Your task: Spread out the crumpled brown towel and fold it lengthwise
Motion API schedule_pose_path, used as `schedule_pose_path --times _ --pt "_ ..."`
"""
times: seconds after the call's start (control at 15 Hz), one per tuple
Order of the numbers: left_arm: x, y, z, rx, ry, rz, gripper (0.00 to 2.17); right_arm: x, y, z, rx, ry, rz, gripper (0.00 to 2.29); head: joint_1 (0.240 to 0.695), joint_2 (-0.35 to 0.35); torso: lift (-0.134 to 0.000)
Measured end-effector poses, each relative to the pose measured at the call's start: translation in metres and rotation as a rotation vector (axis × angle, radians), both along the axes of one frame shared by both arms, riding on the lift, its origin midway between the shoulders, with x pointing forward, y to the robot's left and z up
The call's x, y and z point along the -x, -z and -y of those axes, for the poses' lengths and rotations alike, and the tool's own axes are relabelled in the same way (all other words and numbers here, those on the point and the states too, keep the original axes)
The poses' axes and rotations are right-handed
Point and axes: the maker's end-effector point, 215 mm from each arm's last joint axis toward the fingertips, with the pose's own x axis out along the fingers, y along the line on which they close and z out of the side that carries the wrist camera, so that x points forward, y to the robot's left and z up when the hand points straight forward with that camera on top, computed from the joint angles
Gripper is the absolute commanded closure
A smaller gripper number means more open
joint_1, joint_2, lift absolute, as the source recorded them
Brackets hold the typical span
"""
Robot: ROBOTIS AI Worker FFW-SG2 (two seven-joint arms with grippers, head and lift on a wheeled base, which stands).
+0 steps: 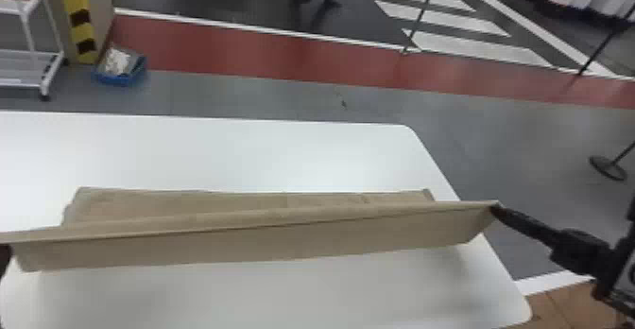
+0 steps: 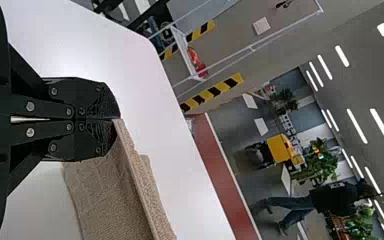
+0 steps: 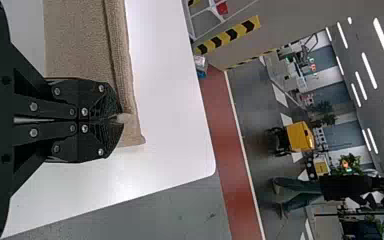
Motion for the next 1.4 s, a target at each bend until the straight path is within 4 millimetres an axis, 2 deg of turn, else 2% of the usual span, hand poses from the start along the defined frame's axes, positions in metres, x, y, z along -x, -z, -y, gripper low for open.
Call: schedule_pose_path --times 0.13,0.33,0.53,0.8,1.0,1.4 --pt "-0.018 -0.004 0.004 0.0 0.007 0.008 1.42 -0.013 0.007 0.001 0.004 0.015 -0.017 1.6 0.695 -0.35 -0.124" --pt "-0.044 0.0 0.011 -0.001 0.019 -0.002 1.42 -0.027 0.023 0.004 -0.004 0.043 -0.055 1.6 0.695 -0.35 -0.124" --pt "-0.07 0.018 0.021 -0.02 0.032 -0.03 1.42 -0.04 0.035 0.002 0.011 0.05 -0.085 1.6 0.695 -0.35 -0.124" --pt "-0.095 0.042 0.034 -0.05 0.054 -0.065 1.42 -0.058 0.039 -0.002 0.03 0.057 -0.1 1.6 0.695 -0.35 -0.124" --pt "-0.113 0.043 0.039 -0.056 0.062 -0.067 1.42 -0.067 0.048 0.001 0.032 0.071 -0.121 1.6 0.695 -0.35 -0.124" --pt "-0.135 0.039 0.033 -0.059 0.056 -0.06 1.4 -0.082 0.064 0.007 0.031 0.101 -0.15 1.56 0.695 -0.35 -0.124"
